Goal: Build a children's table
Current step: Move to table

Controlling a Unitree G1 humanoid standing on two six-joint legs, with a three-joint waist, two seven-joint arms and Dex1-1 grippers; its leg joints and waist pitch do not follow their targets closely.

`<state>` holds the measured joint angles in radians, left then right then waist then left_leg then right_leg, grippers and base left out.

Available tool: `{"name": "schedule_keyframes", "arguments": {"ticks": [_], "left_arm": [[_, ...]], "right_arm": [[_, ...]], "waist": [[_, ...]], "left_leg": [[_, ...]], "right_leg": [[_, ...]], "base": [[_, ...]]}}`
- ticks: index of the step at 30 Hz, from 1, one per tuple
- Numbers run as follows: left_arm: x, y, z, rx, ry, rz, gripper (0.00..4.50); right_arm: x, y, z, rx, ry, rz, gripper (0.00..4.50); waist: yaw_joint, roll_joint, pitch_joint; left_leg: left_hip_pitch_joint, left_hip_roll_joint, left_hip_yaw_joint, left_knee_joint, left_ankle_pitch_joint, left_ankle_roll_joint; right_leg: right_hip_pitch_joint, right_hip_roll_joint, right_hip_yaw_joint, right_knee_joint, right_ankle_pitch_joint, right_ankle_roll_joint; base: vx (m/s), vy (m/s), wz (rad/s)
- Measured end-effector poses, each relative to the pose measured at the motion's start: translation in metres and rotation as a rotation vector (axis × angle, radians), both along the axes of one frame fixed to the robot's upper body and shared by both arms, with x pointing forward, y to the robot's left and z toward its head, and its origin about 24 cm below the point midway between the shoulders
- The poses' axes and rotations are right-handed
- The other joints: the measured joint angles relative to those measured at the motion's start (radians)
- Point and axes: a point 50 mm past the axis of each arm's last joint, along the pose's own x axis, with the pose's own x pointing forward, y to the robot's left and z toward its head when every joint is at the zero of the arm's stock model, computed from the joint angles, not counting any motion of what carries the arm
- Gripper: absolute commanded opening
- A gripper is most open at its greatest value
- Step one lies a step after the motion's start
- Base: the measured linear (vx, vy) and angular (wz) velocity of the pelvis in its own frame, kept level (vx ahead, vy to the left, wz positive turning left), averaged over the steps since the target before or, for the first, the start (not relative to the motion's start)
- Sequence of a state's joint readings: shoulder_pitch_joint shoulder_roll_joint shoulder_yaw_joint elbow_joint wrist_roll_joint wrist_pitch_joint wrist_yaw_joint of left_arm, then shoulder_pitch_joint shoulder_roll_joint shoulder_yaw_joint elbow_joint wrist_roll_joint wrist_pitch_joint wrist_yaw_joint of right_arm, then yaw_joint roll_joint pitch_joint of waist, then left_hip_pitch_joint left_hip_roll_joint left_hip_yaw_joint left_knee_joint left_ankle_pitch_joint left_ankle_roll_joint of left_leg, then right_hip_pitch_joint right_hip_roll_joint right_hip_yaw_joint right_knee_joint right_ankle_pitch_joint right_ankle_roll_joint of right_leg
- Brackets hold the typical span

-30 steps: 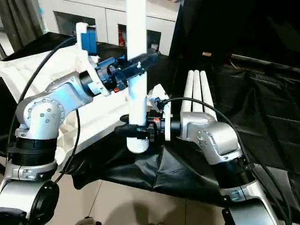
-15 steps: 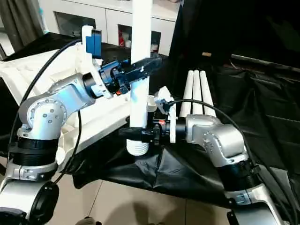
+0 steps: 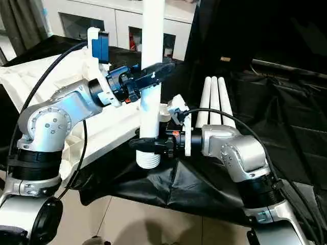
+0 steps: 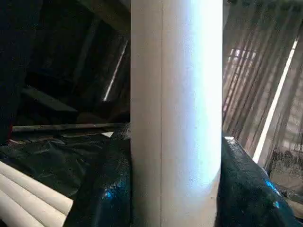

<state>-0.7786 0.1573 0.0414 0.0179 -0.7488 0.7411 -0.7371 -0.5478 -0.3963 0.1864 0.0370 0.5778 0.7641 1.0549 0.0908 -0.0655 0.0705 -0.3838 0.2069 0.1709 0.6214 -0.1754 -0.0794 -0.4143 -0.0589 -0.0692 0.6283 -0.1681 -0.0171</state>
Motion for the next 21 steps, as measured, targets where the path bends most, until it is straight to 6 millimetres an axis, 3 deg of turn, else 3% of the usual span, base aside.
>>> {"name": "schedule_keyframes", "arguments": {"ticks": [2,3,10,14,16,18,21], "left_arm": [[0.000,0.000,0.000,0.003,0.000,0.004,1.77],[0.000,0.000,0.000,0.004,0.000,0.007,2.33],[0.003,-0.002,-0.001,-0.003,-0.005,0.037,2.83],[0.015,-0.005,-0.006,-0.189,0.099,0.141,2.86],[0.018,-0.002,-0.007,-0.353,0.155,0.163,2.86],[0.022,0.005,-0.018,-0.486,0.236,0.207,2.86],[0.025,0.018,-0.033,-0.543,0.295,0.294,2.86]], "right_arm": [[0.000,0.000,0.000,0.000,-0.001,0.000,1.97],[0.000,0.000,0.000,0.000,0.000,-0.001,1.96],[0.000,0.005,-0.002,0.030,0.011,-0.031,1.94],[0.004,0.005,-0.003,0.123,0.034,-0.151,1.93],[0.006,0.004,-0.002,0.158,0.036,-0.211,1.93],[0.008,0.001,-0.003,0.196,0.025,-0.286,1.93],[0.011,-0.006,-0.006,0.200,0.012,-0.389,1.92]], "waist": [[0.000,0.000,0.000],[0.000,0.000,0.000],[0.000,0.003,0.001],[0.003,0.005,0.001],[0.003,0.010,0.000],[0.003,0.022,-0.002],[0.002,0.045,-0.002]], "left_leg": [[0.000,0.000,0.000,0.000,0.000,0.000],[0.000,0.000,0.000,0.000,0.000,0.000],[0.000,0.000,0.000,0.000,0.000,0.000],[0.000,0.000,0.000,0.000,0.000,0.000],[0.000,0.000,-0.001,0.000,0.000,0.000],[0.000,0.000,-0.001,0.000,0.000,0.000],[-0.001,0.000,-0.002,0.000,0.000,0.000]], "right_leg": [[0.000,0.000,0.000,0.000,0.000,0.000],[0.000,0.000,0.000,0.000,0.000,0.000],[0.000,0.000,0.000,0.000,0.001,-0.002],[0.001,0.000,0.000,-0.002,0.002,-0.002],[0.002,0.000,0.000,-0.003,0.003,-0.003],[0.003,0.000,-0.001,-0.004,0.005,-0.006],[0.003,0.000,-0.002,-0.006,0.002,-0.002]], "base": [[0.000,0.000,0.00],[0.000,0.000,0.00],[0.000,0.000,0.00],[0.000,0.000,0.00],[0.000,0.000,0.00],[0.000,0.000,0.00],[0.000,0.000,0.00]]}}
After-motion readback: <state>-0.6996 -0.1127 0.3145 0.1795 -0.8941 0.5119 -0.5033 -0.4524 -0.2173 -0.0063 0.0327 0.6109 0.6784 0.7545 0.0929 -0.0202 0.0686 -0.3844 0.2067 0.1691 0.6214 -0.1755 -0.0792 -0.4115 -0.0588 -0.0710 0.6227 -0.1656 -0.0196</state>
